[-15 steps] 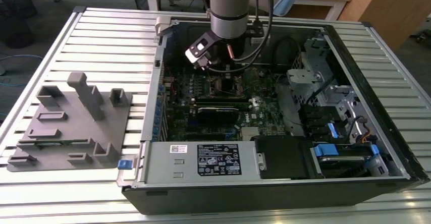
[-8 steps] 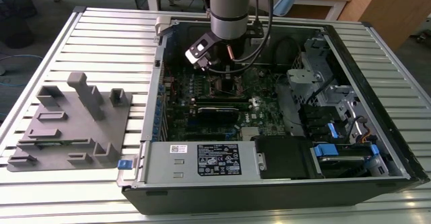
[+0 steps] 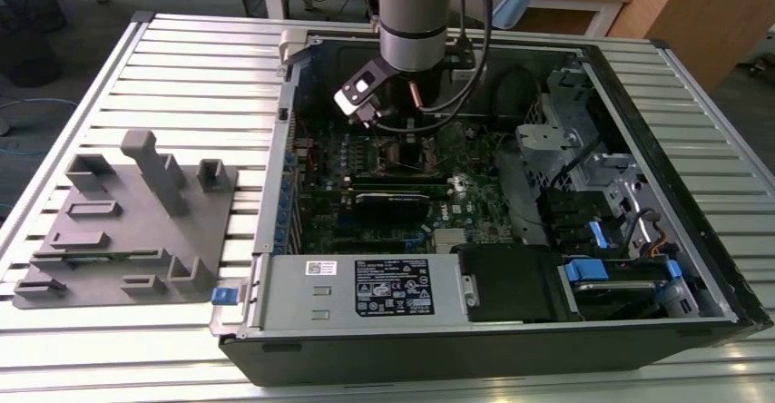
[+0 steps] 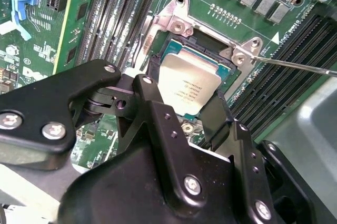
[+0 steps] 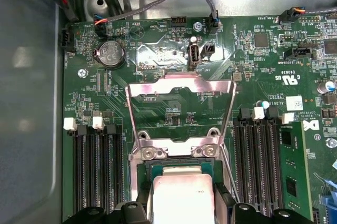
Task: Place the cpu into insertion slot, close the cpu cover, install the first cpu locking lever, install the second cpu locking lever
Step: 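Place the cpu into insertion slot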
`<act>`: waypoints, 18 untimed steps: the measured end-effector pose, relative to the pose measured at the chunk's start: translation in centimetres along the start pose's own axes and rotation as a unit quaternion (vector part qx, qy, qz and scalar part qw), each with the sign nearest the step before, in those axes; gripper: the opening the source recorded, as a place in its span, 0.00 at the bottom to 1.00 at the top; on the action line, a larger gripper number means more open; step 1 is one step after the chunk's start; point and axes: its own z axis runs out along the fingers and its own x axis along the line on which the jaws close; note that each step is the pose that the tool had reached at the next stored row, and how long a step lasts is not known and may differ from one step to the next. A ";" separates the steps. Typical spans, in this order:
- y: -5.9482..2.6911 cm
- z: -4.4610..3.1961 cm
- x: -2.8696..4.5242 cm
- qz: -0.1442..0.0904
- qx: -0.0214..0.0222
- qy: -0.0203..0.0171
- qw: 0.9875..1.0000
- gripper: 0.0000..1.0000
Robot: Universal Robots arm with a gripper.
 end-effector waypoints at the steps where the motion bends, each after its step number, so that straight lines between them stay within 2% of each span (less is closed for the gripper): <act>1: 0.00 0.02 0.00 0.000 0.000 0.000 1.000 0.55; 18: -0.01 0.13 0.05 0.000 0.000 0.000 1.000 0.55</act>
